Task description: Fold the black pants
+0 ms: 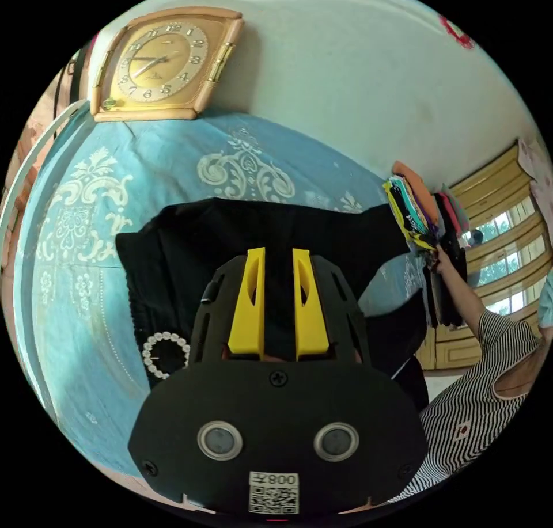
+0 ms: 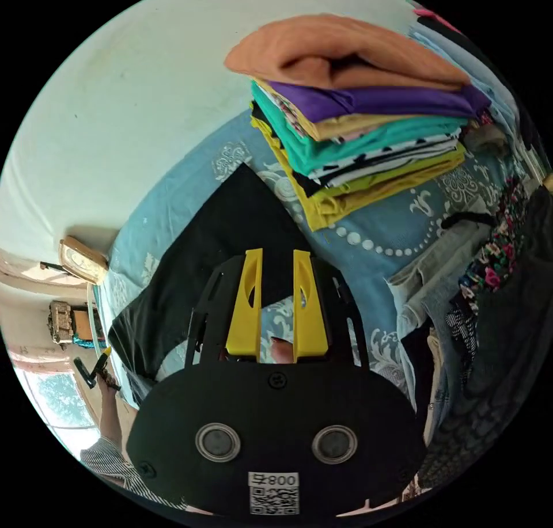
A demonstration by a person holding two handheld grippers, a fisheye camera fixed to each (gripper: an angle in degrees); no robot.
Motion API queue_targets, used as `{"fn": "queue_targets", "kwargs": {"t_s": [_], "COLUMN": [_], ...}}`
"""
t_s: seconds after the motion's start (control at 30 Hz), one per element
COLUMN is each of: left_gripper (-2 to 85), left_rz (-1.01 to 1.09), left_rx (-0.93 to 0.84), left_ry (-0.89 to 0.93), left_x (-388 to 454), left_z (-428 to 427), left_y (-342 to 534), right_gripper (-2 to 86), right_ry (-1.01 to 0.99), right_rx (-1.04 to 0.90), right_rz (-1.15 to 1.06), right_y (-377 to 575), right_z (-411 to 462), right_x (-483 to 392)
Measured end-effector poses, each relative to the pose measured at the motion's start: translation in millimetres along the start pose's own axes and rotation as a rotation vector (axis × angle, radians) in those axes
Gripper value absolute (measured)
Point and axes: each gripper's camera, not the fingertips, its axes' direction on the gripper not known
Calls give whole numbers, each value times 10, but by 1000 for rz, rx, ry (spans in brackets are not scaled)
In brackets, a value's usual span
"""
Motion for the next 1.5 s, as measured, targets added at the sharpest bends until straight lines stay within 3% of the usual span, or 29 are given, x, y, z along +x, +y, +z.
{"fn": "queue_targets", "kwargs": {"t_s": [0.2,0.33,0.67,0.9,1.07,1.27,1.43,1.5], "left_gripper": [88,47,12,12,21,36,55,65], "left_rz": [300,353,281,345,357,294,248,228], "left_rx": [-264,-255,-244,-220,-354,-292,-278,-290], "left_ry": [29,-123,-58,15,-53,-17,1,14], "left_x": [947,1139,1248,1422,1457,1467,1398,1382], "left_z": [1064,1343,1553,1529,1936,1751,1572,1555], "left_y": [148,222,280,402,564,764,1101,1265], "right_gripper": [67,60,19,14,12,-1,3,14], "right_ry": [79,113,188,178,305,611,619,532], "right_rx": [-41,-70,-113,-51,-181,-296,-243,-227], "right_rz": [41,-17,-122,-142,-148,-242,-363,-368], "right_y": [18,10,178,720,914,1141,1591,1857], "right_z": [200,211,147,-344,-28,289,221,173], "right_x": [88,-14,-325,-314,-411,-750,-1071,-1127]}}
